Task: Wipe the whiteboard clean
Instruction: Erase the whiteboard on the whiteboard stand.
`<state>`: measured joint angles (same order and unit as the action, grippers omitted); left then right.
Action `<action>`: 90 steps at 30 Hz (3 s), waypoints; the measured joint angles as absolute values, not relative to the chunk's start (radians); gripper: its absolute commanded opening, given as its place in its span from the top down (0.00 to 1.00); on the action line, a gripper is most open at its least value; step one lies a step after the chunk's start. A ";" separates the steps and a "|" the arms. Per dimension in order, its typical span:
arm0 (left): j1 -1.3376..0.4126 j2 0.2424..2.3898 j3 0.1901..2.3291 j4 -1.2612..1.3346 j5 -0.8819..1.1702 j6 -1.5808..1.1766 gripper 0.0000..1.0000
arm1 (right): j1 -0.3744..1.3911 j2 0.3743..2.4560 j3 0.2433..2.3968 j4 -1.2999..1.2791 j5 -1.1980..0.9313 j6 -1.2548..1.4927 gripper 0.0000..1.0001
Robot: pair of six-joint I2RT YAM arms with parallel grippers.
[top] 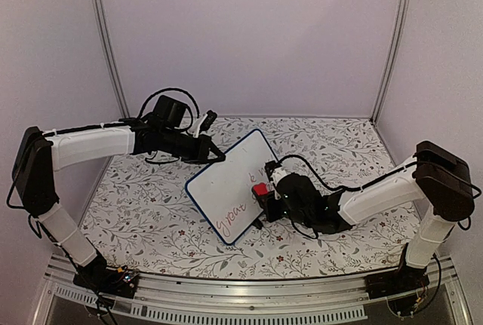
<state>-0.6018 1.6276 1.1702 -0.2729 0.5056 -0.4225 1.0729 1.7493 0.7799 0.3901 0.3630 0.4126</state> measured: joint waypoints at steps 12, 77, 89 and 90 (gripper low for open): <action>-0.602 1.628 1.170 -0.273 0.505 -0.422 1.00 | 1.073 1.747 0.797 0.360 0.382 0.400 0.78; -0.602 1.628 1.170 -0.272 0.505 -0.422 1.00 | 1.073 1.754 0.795 0.386 0.383 0.388 0.78; -0.602 1.628 1.170 -0.272 0.500 -0.421 1.00 | 1.064 1.754 0.816 0.358 0.383 0.374 0.78; -0.602 1.628 1.170 -0.271 0.499 -0.421 1.00 | 1.063 1.754 0.820 0.353 0.382 0.372 0.78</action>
